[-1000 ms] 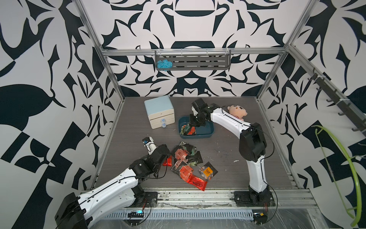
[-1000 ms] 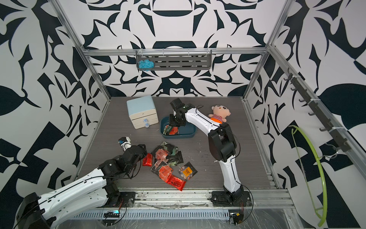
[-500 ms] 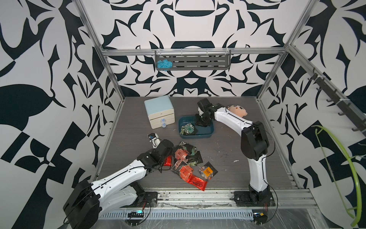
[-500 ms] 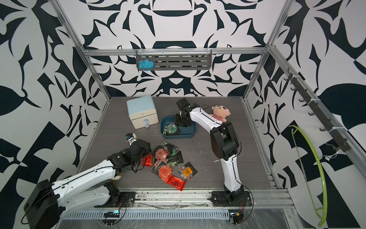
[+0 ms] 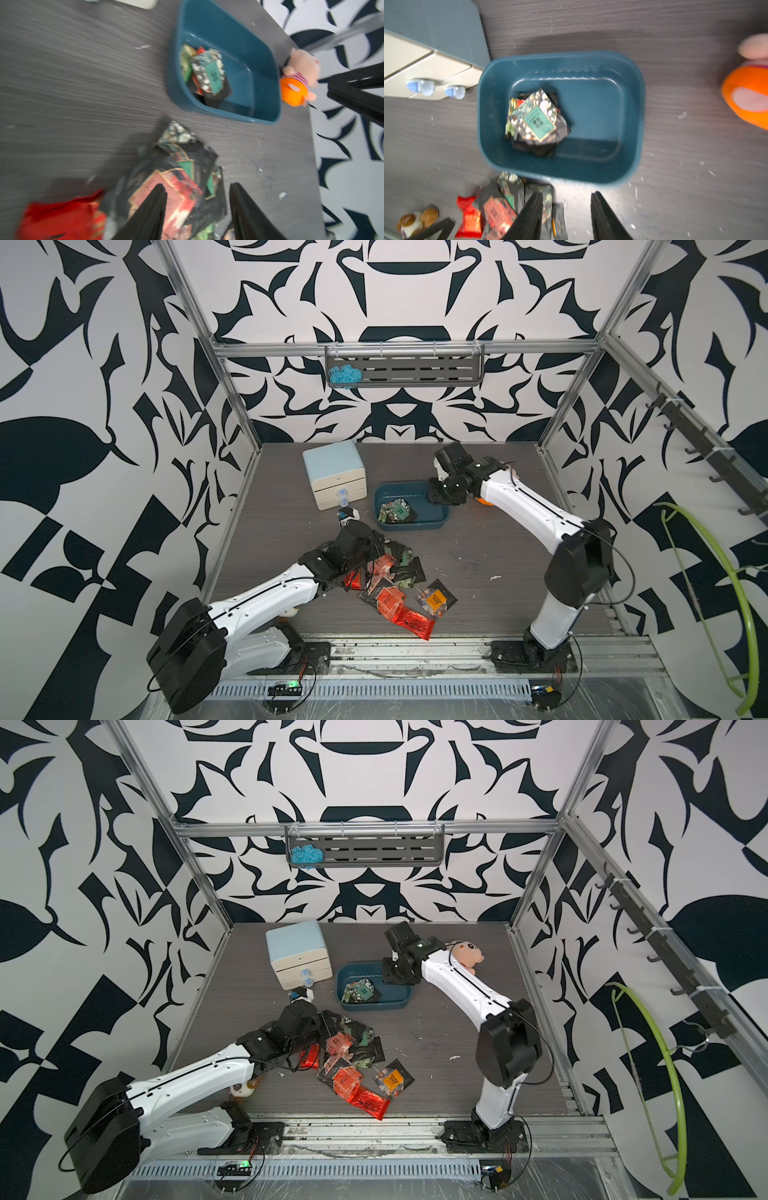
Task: Put the tea bags into the storage box
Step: Place the tea bag in the storage box, then pick up the tea bag from the center of the board.
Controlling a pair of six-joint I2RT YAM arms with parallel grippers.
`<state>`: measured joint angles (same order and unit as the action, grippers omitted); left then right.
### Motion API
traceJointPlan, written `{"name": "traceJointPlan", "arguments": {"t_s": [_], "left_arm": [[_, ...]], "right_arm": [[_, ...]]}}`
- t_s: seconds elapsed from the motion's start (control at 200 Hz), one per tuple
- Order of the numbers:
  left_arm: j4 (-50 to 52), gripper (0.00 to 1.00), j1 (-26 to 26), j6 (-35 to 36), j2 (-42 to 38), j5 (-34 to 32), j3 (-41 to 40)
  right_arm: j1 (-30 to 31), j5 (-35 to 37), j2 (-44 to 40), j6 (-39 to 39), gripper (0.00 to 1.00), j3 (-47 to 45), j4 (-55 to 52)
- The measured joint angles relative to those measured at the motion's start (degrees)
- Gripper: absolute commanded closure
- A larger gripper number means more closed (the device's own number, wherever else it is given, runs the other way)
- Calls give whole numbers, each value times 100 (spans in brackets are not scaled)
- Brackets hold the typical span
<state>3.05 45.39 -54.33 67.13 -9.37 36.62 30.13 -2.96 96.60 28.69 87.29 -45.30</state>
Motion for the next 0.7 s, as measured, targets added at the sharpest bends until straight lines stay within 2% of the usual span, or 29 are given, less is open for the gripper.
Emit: {"name": "traceJointPlan", "arguments": {"t_s": [0.155,0.27,0.46,0.7], "left_arm": [[-170,48,127,219,345,774,260],[-76,48,487,466,715,1222,614],[164,54,1224,752,1517,1670,1231],[562,62,1679,787,2269,1910,1561]], "right_arm": [[2,-164,-1185,280,47,-1241,72],[46,-374,-1930,612,45,-2240,136],[339,-546,-2973,1222,44,-3705,168],[957,-581,-3950,1982,44,-5128,302]]}}
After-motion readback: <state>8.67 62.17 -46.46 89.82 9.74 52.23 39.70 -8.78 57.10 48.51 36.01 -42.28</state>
